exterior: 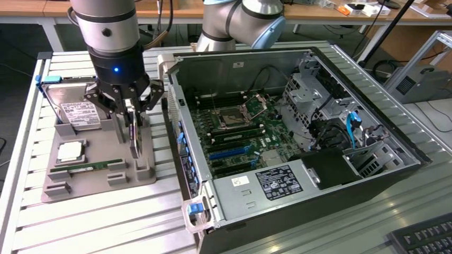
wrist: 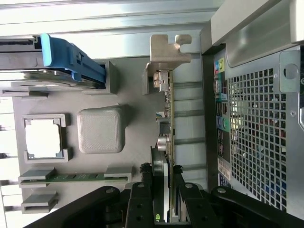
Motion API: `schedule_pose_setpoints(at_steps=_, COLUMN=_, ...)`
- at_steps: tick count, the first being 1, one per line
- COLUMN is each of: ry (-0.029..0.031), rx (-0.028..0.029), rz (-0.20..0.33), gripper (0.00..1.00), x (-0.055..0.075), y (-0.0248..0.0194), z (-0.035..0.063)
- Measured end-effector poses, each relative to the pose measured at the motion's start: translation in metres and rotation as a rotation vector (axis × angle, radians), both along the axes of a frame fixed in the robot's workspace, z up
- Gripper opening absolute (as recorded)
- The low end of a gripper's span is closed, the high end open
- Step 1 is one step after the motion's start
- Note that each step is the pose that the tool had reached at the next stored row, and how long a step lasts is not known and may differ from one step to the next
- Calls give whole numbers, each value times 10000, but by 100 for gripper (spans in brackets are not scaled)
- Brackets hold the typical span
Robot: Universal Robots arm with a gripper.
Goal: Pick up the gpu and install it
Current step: 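Pick up the gpu and move the gpu toward the slot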
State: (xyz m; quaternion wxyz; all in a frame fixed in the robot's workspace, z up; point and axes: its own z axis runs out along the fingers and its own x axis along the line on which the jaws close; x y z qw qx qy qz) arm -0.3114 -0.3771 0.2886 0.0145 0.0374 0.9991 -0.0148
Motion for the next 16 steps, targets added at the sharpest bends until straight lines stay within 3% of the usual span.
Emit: schedule_pose_setpoints(at_steps=16, ry=0, rx=0, rz=0, gripper=27, x=0, y=0, z=41)
